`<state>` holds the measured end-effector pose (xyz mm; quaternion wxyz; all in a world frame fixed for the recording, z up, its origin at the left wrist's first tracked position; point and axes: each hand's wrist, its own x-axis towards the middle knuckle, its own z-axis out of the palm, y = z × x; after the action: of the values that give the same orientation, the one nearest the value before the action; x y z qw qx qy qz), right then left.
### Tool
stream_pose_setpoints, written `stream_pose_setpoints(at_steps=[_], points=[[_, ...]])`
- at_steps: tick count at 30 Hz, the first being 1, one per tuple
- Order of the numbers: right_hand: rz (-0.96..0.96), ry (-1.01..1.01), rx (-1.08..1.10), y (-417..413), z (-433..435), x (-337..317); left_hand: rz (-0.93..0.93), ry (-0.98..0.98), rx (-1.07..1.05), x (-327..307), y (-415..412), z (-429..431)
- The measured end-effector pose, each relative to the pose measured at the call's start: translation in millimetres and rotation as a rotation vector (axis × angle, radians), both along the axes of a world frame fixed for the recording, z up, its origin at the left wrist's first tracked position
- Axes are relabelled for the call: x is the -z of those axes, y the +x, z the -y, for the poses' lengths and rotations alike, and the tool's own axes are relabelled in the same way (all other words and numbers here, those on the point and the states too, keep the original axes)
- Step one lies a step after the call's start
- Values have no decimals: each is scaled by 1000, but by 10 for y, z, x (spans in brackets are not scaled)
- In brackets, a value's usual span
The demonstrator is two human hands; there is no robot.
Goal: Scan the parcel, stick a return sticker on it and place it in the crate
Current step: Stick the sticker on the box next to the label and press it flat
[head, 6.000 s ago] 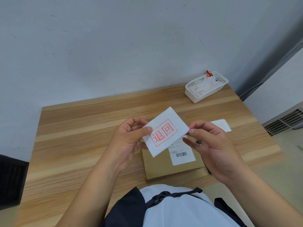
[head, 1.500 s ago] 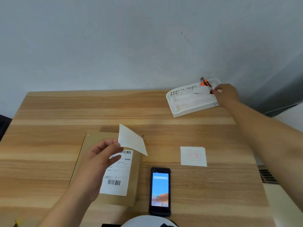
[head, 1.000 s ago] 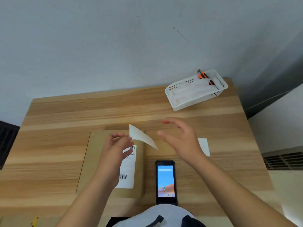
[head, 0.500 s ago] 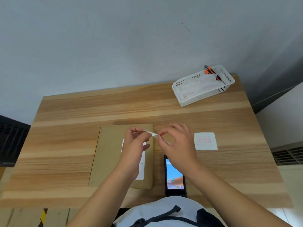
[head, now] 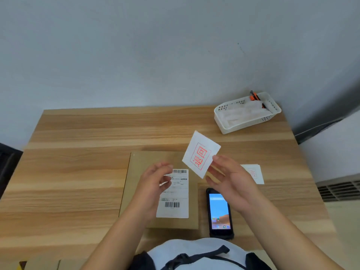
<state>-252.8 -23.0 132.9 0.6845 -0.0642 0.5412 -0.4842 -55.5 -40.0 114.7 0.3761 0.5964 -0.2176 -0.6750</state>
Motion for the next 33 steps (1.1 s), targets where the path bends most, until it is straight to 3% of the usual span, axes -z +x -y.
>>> stream_pose_setpoints(at_steps=[3,6,17,27,33], points=[[195,-8,53,206,34,-129,-167,12,92,-61,186,9],[266,-17,84,427,75,-209,-255,4,120,-132,360,58],[137,35,135,1109,-25,-152,-363,-31,114,-48,844,265],[34,167,246,1423,-275,21,-181,-128,189,62,1055,221],[-154,156,190,1536,-452,78,-75,-270,297,104,1177,253]])
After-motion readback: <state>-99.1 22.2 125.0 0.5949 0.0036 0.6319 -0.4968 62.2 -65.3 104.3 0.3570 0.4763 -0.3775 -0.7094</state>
